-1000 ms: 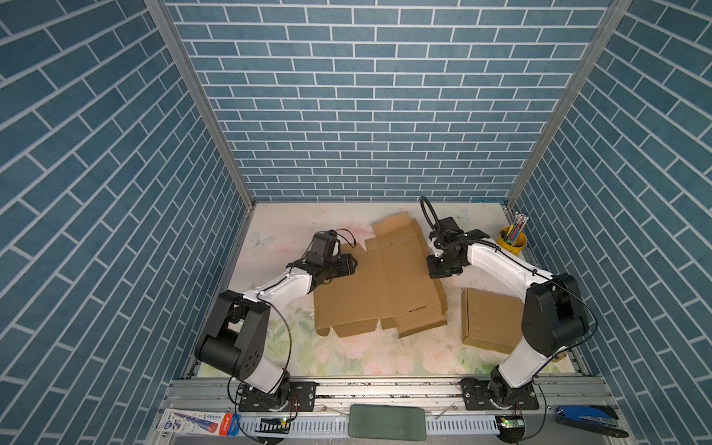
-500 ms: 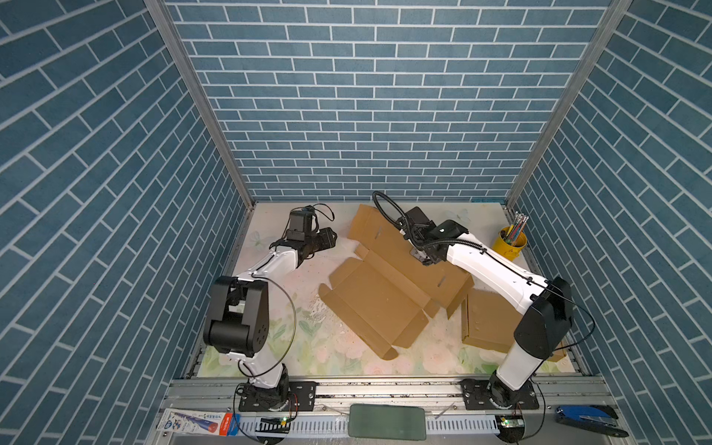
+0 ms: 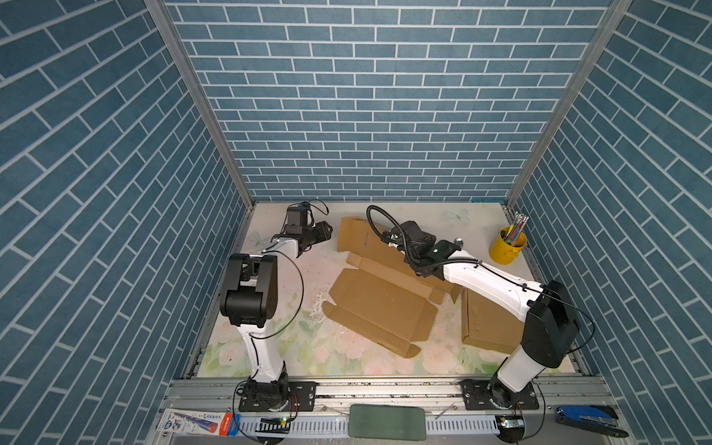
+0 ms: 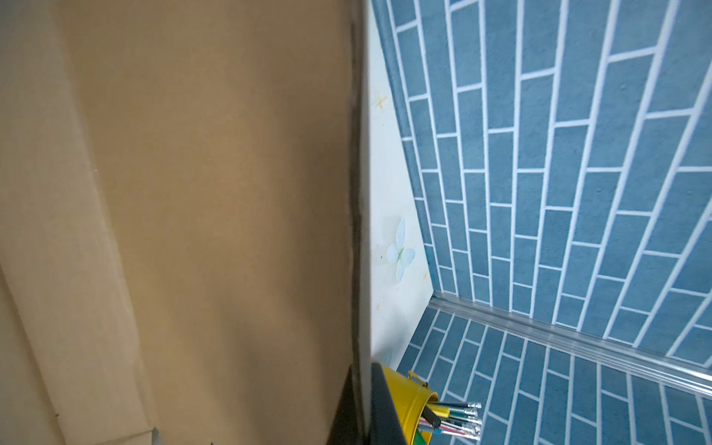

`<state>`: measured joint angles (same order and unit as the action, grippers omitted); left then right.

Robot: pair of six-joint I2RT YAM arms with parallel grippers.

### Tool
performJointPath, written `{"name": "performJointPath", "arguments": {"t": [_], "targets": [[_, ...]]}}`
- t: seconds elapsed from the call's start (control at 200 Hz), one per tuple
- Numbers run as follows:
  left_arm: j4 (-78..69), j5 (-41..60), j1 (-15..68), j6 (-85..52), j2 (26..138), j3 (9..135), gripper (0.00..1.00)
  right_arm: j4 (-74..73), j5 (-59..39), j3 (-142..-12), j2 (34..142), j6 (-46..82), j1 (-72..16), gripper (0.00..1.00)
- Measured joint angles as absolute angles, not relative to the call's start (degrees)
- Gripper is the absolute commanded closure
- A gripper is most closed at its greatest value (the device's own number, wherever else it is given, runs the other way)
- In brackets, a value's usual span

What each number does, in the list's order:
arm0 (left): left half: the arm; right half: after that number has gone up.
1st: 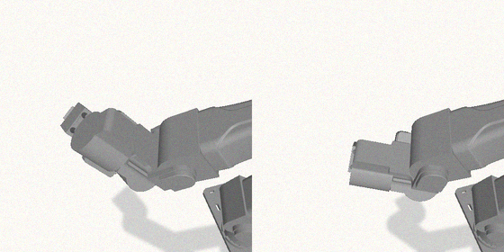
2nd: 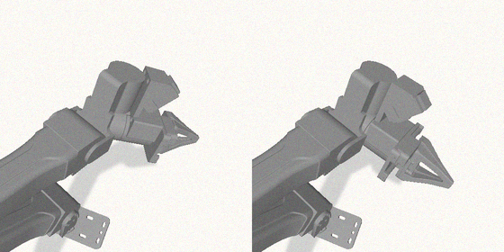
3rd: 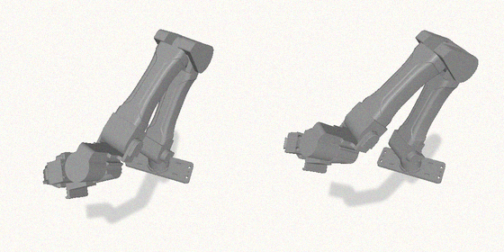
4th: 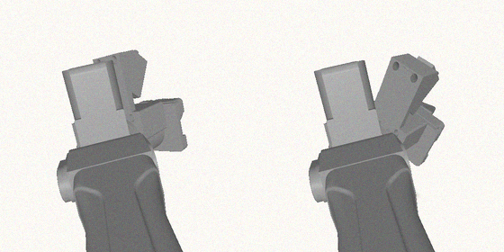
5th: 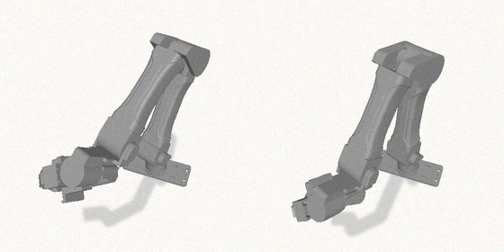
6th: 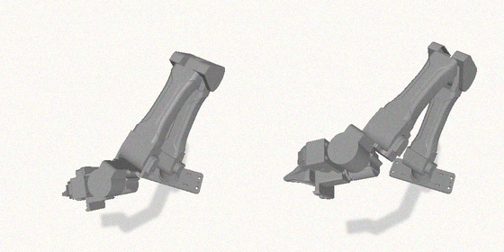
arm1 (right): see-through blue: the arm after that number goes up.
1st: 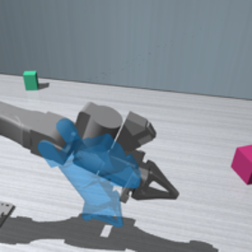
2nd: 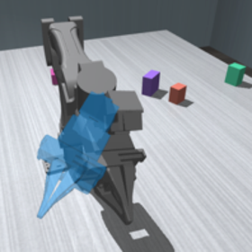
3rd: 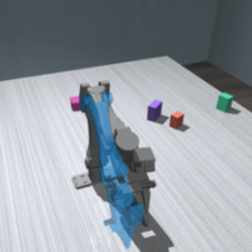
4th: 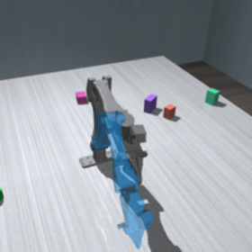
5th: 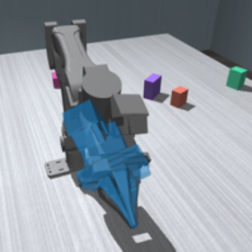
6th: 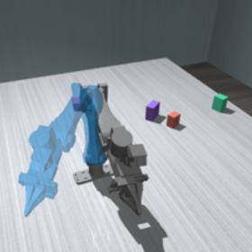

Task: Fold the paper box

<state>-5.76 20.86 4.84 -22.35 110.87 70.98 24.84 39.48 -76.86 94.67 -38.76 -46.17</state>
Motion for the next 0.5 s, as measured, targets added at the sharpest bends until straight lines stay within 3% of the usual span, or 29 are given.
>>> {"name": "performJointPath", "arguments": {"t": [0.5], "targets": [[-10.0, 21.1, 6.37, -30.26, 113.23, 62.87, 0.43, 20.73, 32.49, -76.01, 95.46, -36.6, -40.25, 1.0]]}}
